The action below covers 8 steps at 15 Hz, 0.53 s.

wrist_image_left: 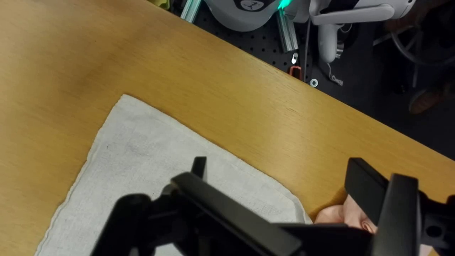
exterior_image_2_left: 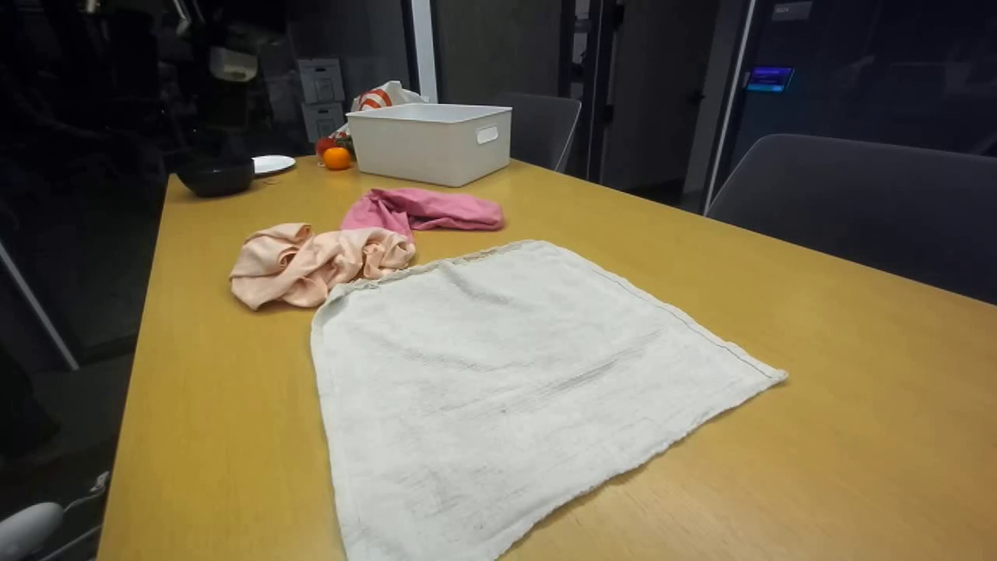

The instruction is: Put the shirts on the white towel and then cover the shirts with the towel

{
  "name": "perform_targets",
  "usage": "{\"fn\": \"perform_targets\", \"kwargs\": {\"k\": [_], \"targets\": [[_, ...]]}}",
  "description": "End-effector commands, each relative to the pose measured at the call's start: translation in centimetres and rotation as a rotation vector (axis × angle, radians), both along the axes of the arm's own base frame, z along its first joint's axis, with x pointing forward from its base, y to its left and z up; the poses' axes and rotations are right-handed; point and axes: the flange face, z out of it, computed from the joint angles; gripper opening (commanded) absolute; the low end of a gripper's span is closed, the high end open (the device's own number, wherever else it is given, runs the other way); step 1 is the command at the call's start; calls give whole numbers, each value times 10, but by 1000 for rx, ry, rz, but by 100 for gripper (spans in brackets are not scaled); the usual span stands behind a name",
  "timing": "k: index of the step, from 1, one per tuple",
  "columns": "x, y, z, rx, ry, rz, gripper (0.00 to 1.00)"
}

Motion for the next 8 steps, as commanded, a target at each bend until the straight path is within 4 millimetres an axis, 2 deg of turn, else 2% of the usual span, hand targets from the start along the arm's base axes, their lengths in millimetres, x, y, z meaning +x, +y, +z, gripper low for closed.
{"fn": "perform_targets", "kwargs": {"k": [1, 4, 8], "targets": [[26, 25, -23, -21, 36, 75, 100], [59, 83, -54, -67, 35, 212, 100], [92, 169, -81, -93, 14, 431, 100]]}}
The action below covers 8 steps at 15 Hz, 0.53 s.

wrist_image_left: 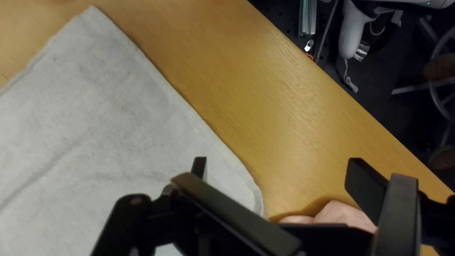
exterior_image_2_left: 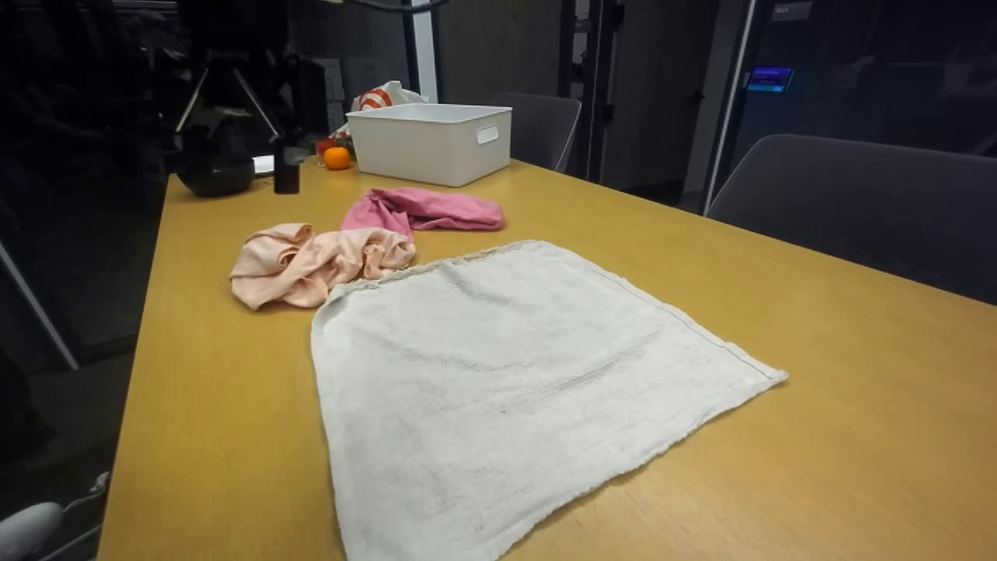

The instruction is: Put the shirts on the white towel and then cover the shirts with the towel

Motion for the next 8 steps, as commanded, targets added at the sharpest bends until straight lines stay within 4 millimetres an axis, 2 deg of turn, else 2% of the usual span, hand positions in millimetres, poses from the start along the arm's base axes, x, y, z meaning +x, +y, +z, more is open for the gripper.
{"fn": "perform_targets", "kwargs": {"k": [1, 4, 8], "targets": [[37, 70, -14, -4, -38, 183, 100], [73, 111, -33, 37, -98, 276, 100], [110, 138, -58, 168, -152, 348, 100]]}}
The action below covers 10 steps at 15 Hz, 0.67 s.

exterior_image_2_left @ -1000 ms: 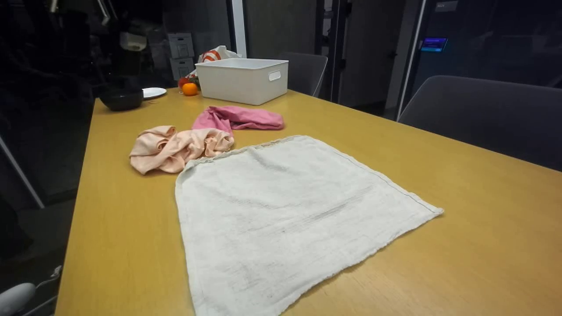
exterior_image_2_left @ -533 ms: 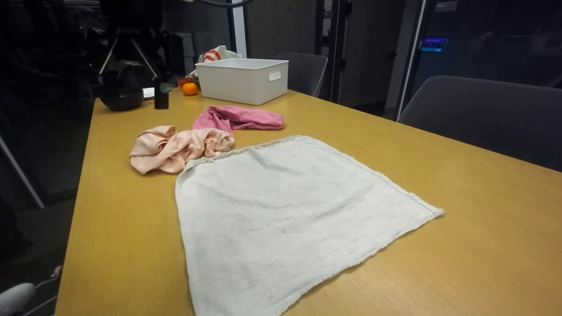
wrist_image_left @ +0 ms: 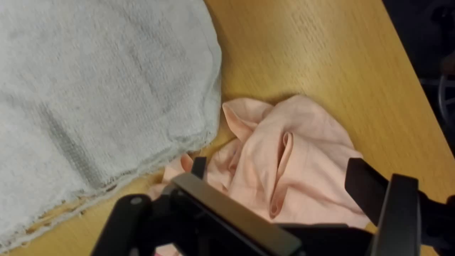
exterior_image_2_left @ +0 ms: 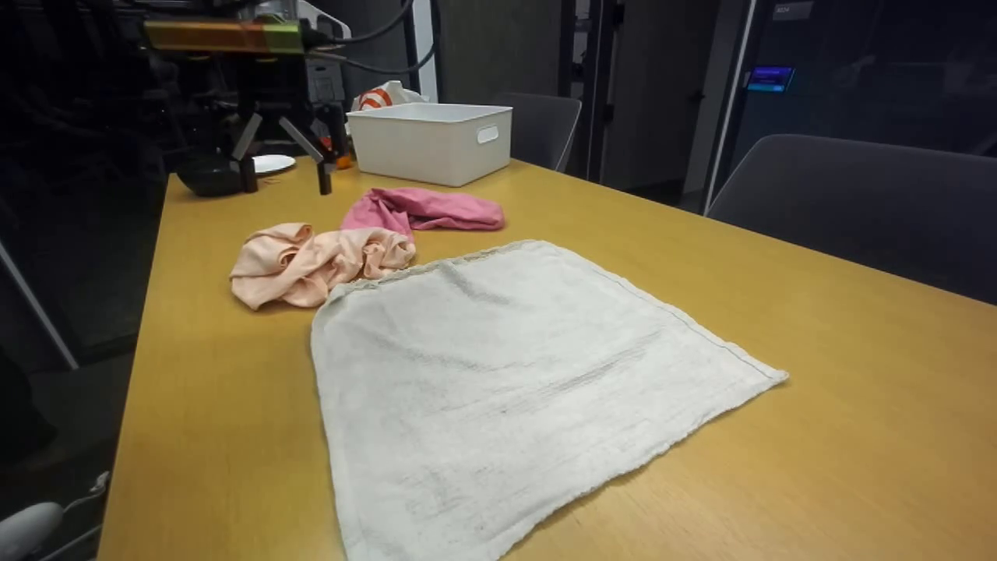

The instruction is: Put the shirts on the white towel and then cover the shirts with the towel

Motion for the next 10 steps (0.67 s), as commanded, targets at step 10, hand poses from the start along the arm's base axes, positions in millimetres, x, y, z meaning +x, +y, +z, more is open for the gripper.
{"fn": "perform_targets", "kwargs": {"k": [10], "targets": [[29, 40, -111, 213, 149, 264, 100]]}}
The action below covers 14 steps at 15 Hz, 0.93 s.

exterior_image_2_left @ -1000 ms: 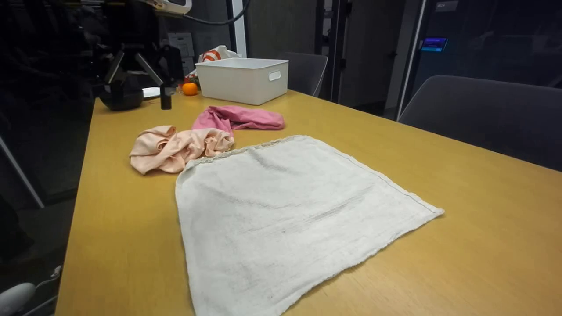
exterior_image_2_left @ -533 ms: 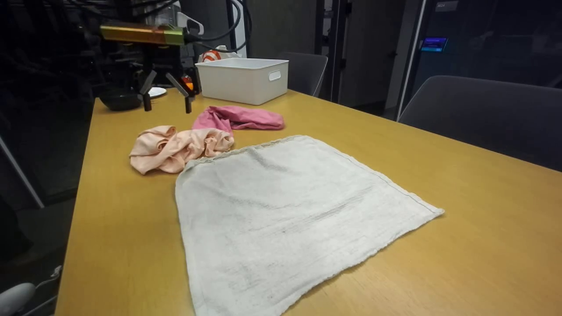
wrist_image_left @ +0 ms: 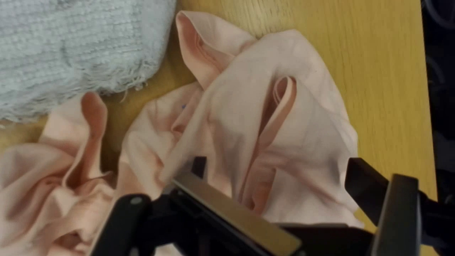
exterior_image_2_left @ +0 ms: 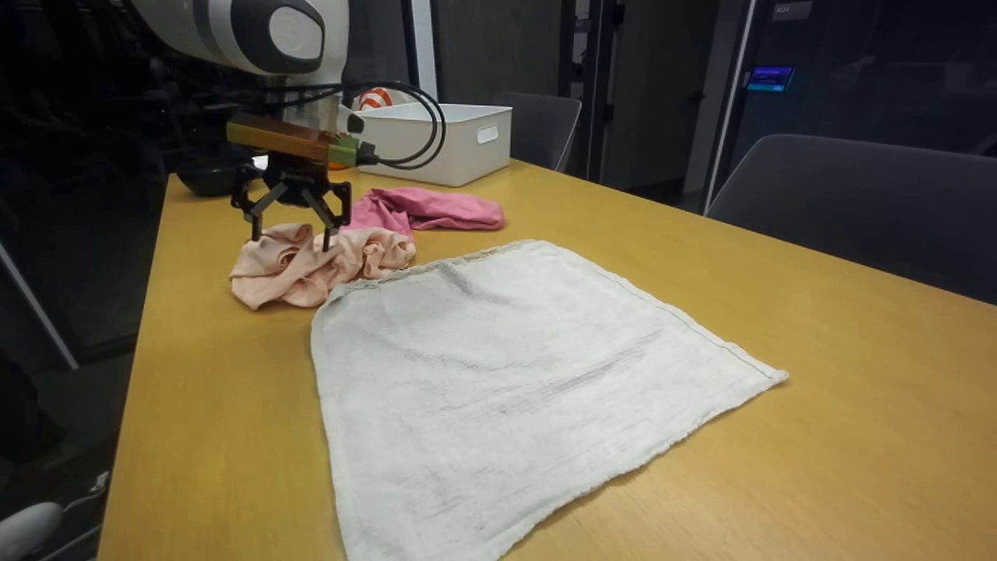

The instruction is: Put the shirts on the white towel and then cover the shirts with the towel

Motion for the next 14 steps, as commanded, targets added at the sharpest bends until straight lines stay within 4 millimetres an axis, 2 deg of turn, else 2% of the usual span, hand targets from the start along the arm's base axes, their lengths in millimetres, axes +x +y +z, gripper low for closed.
{"fn": "perform_targets", "kwargs": {"k": [1, 3, 4, 5, 14], "targets": [[-6, 8, -18, 18, 21, 89, 100], [-8, 10, -24, 24, 32, 129, 100], [-8, 10, -26, 28, 35, 141, 75], [-7, 10, -26, 29, 40, 145, 73], [6, -12, -20, 97, 105, 102, 5]]}}
